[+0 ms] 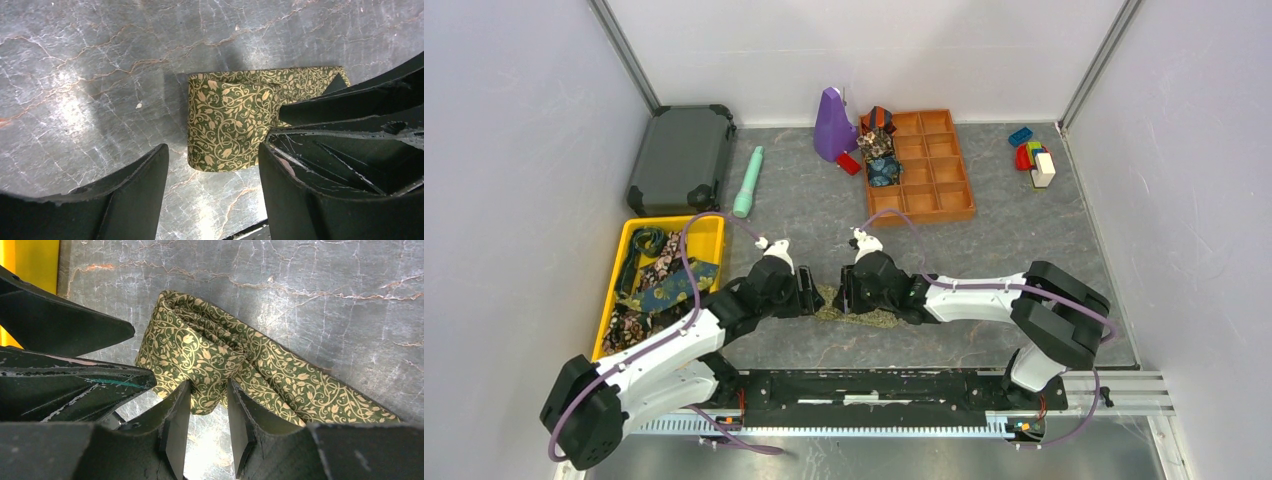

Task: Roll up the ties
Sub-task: Roll the tie at the center of the board.

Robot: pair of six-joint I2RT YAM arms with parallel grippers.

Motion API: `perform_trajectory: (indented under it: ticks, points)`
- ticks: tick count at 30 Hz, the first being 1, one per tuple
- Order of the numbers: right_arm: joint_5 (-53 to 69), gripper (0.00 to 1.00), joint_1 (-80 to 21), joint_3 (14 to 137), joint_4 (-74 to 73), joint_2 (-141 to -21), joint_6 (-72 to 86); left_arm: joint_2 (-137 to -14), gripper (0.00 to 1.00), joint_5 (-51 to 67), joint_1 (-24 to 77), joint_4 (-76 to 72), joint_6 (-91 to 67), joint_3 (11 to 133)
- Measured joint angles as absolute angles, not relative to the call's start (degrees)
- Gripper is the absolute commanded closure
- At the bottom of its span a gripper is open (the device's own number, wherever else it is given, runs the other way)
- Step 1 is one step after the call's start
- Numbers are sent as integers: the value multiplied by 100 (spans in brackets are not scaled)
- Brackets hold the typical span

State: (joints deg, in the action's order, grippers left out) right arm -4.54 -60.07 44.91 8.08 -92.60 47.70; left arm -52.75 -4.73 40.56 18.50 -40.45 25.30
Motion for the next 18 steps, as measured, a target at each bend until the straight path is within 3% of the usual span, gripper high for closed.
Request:
perform_trajectory:
  ticks: [18]
  points:
    - [-235,62,-5800,4346,945,-9275,4641,-5854,26,567,3594,554,-3929,2112]
